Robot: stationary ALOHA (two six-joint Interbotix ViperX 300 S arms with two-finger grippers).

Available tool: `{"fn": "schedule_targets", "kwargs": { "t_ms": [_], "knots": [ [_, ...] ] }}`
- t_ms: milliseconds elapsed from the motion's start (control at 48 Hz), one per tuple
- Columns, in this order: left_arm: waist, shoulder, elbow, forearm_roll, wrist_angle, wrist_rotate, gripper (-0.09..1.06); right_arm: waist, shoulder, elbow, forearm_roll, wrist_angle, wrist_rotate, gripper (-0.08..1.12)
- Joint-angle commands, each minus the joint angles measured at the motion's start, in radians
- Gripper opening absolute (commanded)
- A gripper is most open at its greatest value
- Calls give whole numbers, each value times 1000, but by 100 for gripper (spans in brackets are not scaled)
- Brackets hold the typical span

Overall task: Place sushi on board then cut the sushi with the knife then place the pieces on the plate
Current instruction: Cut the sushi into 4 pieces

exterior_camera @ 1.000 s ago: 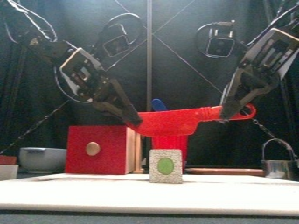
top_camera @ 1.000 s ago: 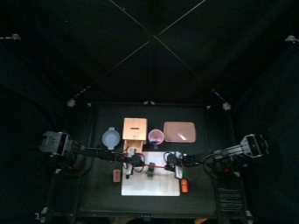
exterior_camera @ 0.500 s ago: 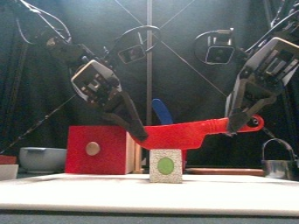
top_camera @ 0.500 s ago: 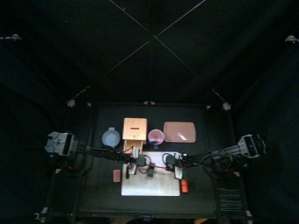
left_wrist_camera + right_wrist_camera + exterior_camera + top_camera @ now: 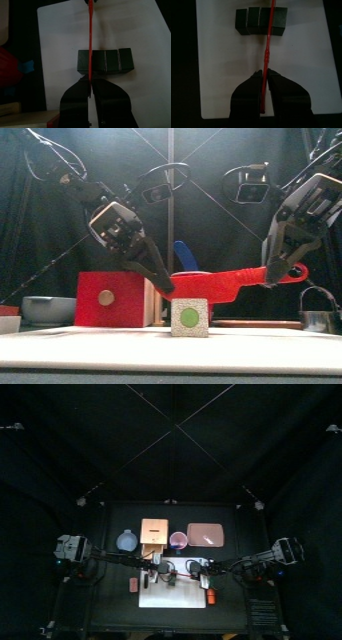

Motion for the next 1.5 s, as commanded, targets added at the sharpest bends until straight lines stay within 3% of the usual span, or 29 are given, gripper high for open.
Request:
{"fn": "schedule_targets", "kwargs": {
  "t_ms": [21, 188, 354, 1271, 1500],
  "knots": [
    [26, -5, -32, 6, 2, 2, 38, 20, -15, -11, 3, -5, -6, 47],
    [25, 11, -41, 35, 54, 0, 38, 21, -6, -9, 3, -5, -6, 47],
    [21, 25, -55, 38, 95, -2, 38, 28, 23, -11, 3, -5, -6, 47],
    [-25, 60, -78, 43, 189, 0, 38, 54, 94, -23, 9, -5, -6, 47],
    [-29, 69, -81, 43, 190, 0, 38, 63, 114, -28, 14, -5, -6, 46]
  ]
}}
